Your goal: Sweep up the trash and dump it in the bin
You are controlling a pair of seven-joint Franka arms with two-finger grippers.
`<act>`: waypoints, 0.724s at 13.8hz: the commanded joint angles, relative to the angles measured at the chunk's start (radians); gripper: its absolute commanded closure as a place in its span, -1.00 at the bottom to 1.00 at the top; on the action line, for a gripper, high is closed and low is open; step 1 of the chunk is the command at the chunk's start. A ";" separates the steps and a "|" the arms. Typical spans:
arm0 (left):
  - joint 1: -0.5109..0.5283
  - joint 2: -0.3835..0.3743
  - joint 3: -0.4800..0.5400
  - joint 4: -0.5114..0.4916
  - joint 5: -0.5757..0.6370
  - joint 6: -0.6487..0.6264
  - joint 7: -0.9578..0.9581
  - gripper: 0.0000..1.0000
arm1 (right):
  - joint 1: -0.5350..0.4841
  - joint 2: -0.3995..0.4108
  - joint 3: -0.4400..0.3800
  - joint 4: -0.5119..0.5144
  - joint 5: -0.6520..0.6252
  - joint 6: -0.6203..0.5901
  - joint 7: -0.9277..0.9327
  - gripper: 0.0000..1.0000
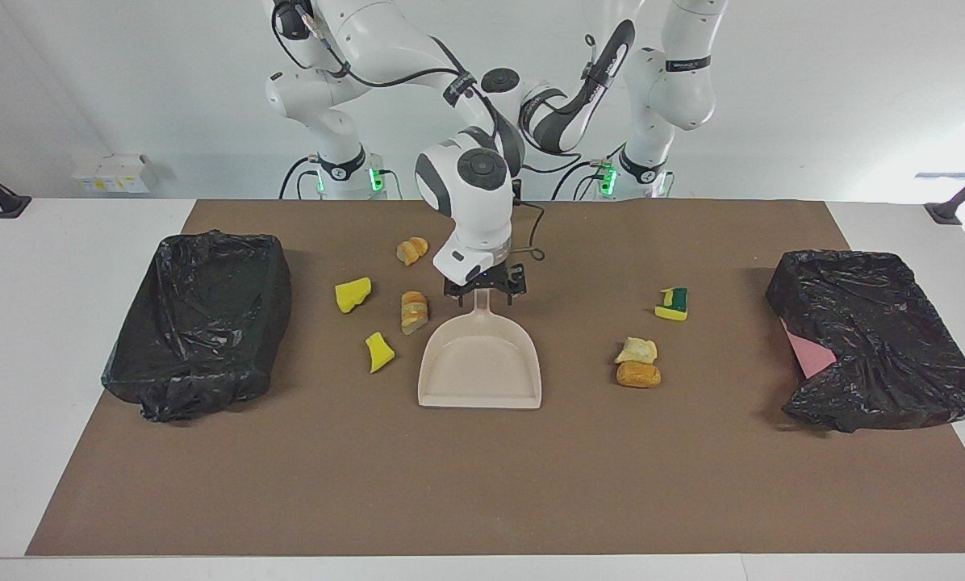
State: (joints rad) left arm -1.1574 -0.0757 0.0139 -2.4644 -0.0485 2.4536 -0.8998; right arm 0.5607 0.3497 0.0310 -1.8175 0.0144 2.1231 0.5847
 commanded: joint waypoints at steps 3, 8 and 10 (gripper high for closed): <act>-0.005 -0.030 0.017 0.015 -0.001 -0.082 -0.014 1.00 | -0.008 -0.020 0.006 -0.029 0.019 0.023 -0.009 0.15; 0.057 -0.068 0.021 0.016 0.004 -0.149 -0.011 1.00 | -0.019 -0.020 0.009 -0.029 0.057 -0.006 -0.259 0.99; 0.103 -0.081 0.021 0.016 0.009 -0.177 -0.005 1.00 | -0.027 -0.015 0.007 -0.016 0.085 -0.006 -0.286 1.00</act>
State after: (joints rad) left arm -1.0986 -0.1196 0.0393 -2.4485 -0.0477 2.3273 -0.9065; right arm 0.5536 0.3474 0.0288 -1.8236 0.0544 2.1186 0.3689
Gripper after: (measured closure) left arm 0.740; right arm 0.683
